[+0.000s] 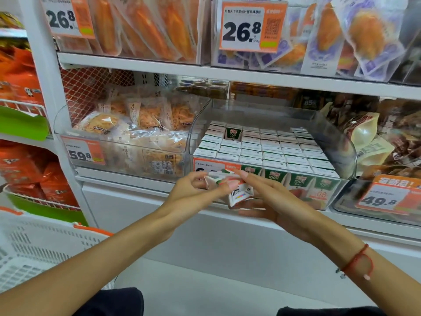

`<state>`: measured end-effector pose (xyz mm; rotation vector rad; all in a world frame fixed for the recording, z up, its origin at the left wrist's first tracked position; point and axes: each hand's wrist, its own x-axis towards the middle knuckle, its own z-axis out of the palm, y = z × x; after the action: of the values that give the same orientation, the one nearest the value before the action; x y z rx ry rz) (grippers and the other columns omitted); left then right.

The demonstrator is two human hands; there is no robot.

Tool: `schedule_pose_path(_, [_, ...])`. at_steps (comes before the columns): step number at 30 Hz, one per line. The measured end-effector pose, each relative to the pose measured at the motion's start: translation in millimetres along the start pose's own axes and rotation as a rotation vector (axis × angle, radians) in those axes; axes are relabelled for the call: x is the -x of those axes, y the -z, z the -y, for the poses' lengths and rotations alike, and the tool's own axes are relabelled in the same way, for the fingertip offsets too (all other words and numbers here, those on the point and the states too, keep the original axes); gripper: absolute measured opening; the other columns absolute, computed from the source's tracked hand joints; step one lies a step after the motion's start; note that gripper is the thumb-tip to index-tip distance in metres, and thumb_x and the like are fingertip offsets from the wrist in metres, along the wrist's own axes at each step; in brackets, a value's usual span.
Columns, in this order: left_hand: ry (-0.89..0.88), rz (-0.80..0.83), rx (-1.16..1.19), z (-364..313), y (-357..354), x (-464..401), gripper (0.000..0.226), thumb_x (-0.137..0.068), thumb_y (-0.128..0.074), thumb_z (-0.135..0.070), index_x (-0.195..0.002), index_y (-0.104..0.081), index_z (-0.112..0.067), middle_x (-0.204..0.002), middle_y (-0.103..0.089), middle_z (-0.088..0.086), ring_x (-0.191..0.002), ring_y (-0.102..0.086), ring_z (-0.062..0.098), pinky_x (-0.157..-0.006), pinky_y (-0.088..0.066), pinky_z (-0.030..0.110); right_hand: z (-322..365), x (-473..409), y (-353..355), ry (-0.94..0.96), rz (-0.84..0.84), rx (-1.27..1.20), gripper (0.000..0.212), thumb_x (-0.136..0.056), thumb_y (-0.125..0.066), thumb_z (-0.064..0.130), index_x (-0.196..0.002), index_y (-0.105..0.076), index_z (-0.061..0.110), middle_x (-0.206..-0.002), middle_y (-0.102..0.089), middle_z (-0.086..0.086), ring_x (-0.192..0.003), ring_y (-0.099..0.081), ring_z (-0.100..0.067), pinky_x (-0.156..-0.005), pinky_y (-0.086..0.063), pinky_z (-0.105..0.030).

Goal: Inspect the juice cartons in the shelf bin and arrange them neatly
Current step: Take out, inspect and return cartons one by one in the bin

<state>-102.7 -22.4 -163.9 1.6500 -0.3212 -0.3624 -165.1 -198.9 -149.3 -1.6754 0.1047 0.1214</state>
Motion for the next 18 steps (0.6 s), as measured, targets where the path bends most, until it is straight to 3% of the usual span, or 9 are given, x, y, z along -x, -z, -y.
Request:
schedule_pose_path(2, [-0.164,-0.036,0.006,1.7,-2.6,0.2,0.083,-0.047,-0.084,-0.046,-0.123,-0.054,-0.032,-0.117,-0.063,-0.015,-0.099,-0.064,-0.007,-0.073,-0.051,0.008,1.5,0.0,-1.6,0.038,-0.032,-0.059,0.039,-0.090,-0.061,0.039,-0.129,-0.059,0.035,-0.116,-0.071,0.009,-0.106,-0.068,-0.013,-0.094,-0.054,-0.033])
schedule_pose_path(4, [-0.302,-0.018,-0.086,1.9,-2.8,0.9,0.093,-0.051,-0.087,-0.041,-0.135,-0.046,-0.036,-0.128,-0.056,-0.021,-0.114,-0.056,-0.006,-0.086,-0.050,0.009,3.7,-0.4,-2.6,0.070,-0.086,-0.070,0.049,-0.090,-0.064,0.030,-0.137,-0.052,0.030,-0.115,-0.072,0.006,-0.108,-0.067,-0.014,-0.102,-0.048,-0.038])
schedule_pose_path(6, [-0.383,-0.016,-0.148,1.5,-2.6,0.9,0.098,-0.058,-0.090,-0.034,-0.141,-0.039,-0.040,-0.135,-0.051,-0.023,-0.123,-0.049,-0.006,-0.097,-0.045,0.014,6.8,1.1,-3.4,0.120,-0.111,-0.069,0.048,-0.090,-0.065,0.023,-0.136,-0.053,0.021,-0.109,-0.074,0.001,-0.103,-0.070,-0.015,-0.100,-0.051,-0.036])
schedule_pose_path(9, [-0.394,-0.010,-0.170,0.0,-2.2,0.4,0.097,-0.062,-0.090,-0.031,-0.141,-0.037,-0.044,-0.137,-0.046,-0.026,-0.127,-0.044,-0.007,-0.101,-0.041,0.014,6.2,2.4,-4.7,0.198,-0.177,-0.025,0.044,-0.084,-0.072,0.021,-0.126,-0.061,0.021,-0.106,-0.075,0.005,-0.099,-0.071,-0.011,-0.096,-0.053,-0.033])
schedule_pose_path(12, [-0.288,-0.002,-0.094,-6.4,-1.2,0.0,0.080,-0.061,-0.079,-0.050,-0.134,-0.048,-0.044,-0.129,-0.056,-0.023,-0.114,-0.057,-0.005,-0.085,-0.050,0.012,5.7,2.7,-2.3,0.312,-0.329,0.129,0.042,-0.076,-0.080,0.022,-0.115,-0.067,0.031,-0.096,-0.075,0.016,-0.090,-0.071,-0.005,-0.086,-0.058,-0.030])
schedule_pose_path(15, [-0.045,0.002,0.035,-12.1,1.5,-1.0,0.040,-0.082,-0.054,-0.062,-0.114,-0.062,-0.039,-0.100,-0.076,-0.008,-0.085,-0.073,0.008,-0.067,-0.057,0.018,3.6,5.3,3.7,0.480,-0.445,0.500,0.048,-0.075,-0.081,0.023,-0.120,-0.066,0.029,-0.099,-0.073,0.020,-0.086,-0.069,-0.001,-0.076,-0.059,-0.027])
schedule_pose_path(18, [0.150,0.093,0.209,-10.0,7.9,-0.5,0.049,-0.078,-0.053,-0.069,-0.109,-0.063,-0.032,-0.092,-0.078,0.003,-0.085,-0.075,0.020,-0.064,-0.060,0.026,-1.2,7.2,8.1,0.651,-0.460,0.899,0.053,-0.075,-0.081,0.023,-0.125,-0.064,0.030,-0.107,-0.071,0.015,-0.082,-0.068,-0.004,-0.070,-0.060,-0.034])
